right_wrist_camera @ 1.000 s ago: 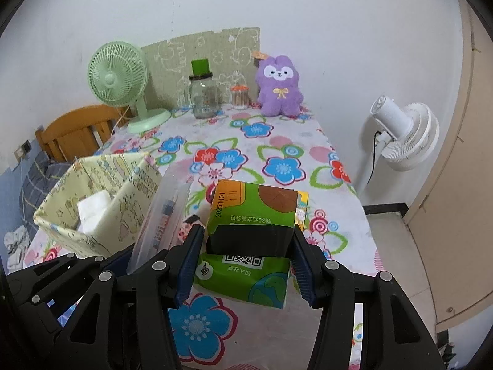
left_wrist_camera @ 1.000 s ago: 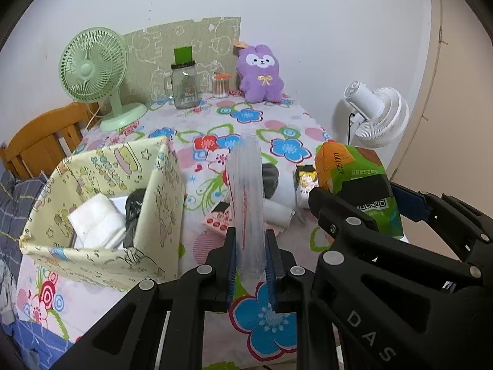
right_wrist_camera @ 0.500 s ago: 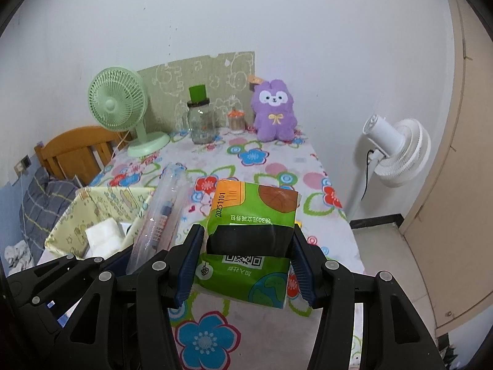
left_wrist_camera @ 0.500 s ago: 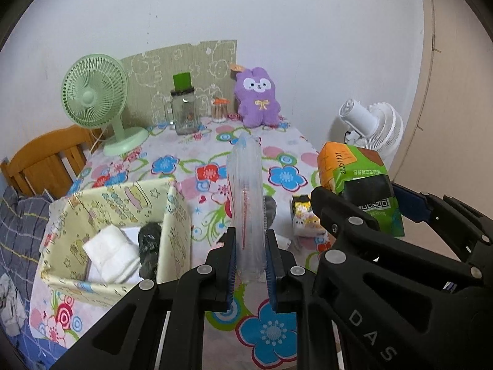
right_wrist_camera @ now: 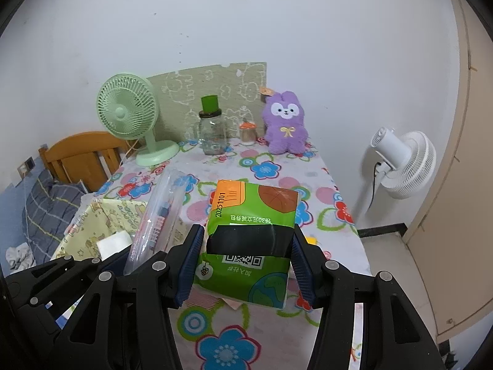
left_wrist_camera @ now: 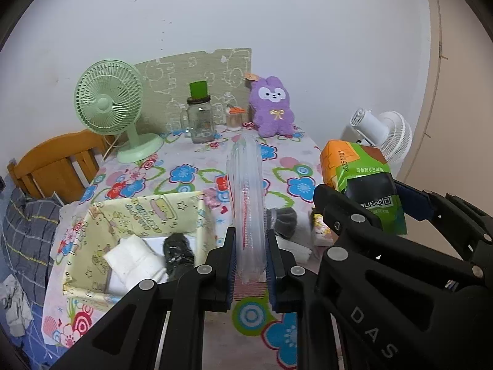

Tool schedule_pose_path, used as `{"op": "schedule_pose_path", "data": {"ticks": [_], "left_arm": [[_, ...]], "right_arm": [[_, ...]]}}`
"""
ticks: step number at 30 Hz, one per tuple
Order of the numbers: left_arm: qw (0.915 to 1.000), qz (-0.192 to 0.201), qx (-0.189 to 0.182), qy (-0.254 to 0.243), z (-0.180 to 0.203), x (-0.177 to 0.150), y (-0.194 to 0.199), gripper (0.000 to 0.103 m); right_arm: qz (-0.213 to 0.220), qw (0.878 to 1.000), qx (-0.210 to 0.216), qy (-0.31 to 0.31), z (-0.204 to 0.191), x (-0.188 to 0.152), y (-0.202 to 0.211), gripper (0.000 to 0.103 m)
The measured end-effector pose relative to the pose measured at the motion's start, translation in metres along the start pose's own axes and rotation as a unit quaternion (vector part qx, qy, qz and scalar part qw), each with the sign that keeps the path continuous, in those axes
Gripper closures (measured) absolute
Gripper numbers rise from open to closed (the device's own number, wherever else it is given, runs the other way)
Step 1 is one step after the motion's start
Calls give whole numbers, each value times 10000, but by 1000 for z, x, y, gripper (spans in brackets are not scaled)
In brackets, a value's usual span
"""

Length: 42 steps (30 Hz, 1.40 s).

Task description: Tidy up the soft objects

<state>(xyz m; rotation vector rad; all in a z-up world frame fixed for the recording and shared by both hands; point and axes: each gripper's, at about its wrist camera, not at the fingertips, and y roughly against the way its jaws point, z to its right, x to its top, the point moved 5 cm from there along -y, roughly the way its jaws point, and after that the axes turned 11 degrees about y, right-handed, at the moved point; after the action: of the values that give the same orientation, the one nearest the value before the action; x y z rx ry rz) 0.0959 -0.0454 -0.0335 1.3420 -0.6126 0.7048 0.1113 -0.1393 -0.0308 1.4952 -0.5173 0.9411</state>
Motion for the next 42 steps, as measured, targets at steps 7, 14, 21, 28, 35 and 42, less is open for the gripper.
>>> {"op": "schedule_pose_path", "data": {"ticks": [7,14,21,28,35,42], "left_arm": [[9998,116,141,60,-21,8,3,88],[9995,157,234,170,-44,14,2,88],[9989,186,351,250,-69,18,1,88],[9981,130,528,297,-95,17,-5,88],[9975,17,632,317,-117,12,-14,87],[9969,-139,707,331,-137,5,-24,87]], "right_arm": [[66,9999,140,69,-21,12,-6,45],[91,9995,237,209,-45,23,-14,45],[97,9985,446,297,-70,32,-24,45],[44,9975,604,375,-93,37,-35,45],[-57,9966,685,450,-113,38,-49,45],[-212,9952,772,565,-134,35,-63,45]]}}
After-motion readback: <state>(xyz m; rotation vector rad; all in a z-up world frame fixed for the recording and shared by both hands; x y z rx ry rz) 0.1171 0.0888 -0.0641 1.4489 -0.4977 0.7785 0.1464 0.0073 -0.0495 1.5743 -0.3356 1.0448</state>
